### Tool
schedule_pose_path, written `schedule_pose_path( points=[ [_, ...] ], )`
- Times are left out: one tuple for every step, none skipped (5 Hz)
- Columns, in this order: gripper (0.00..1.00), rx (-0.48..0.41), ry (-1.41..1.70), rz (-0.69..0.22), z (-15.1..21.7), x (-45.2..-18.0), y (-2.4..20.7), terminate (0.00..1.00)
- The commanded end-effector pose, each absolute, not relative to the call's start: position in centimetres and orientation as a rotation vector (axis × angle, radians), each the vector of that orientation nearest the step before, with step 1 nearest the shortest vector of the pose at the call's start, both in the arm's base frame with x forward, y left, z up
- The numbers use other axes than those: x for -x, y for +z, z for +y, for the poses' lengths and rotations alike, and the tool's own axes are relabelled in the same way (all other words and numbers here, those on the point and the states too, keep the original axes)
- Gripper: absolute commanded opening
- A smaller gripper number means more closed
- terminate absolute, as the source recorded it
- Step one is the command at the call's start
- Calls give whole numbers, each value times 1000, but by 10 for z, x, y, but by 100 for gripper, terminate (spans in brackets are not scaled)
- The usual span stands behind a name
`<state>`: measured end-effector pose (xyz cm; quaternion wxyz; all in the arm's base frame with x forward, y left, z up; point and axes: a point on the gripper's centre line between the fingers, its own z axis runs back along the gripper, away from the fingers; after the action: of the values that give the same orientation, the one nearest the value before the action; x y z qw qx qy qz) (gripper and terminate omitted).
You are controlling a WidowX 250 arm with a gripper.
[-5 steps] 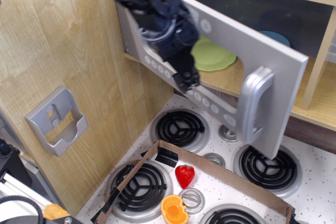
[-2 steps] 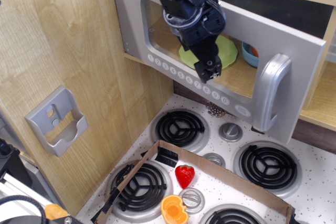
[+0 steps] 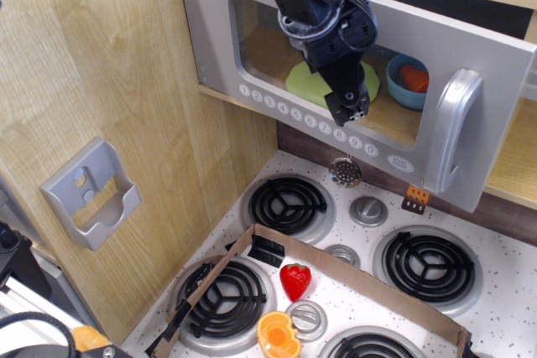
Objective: Close microwave
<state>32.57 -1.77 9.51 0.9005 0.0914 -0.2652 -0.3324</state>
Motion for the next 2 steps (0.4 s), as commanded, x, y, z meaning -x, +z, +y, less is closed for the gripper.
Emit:
schedule_pose_path(
  points=[
    [100,-210,-723,-581,-33,-346,121,0],
    [100,-206,-727,-580,-35,-348,123,0]
  ],
)
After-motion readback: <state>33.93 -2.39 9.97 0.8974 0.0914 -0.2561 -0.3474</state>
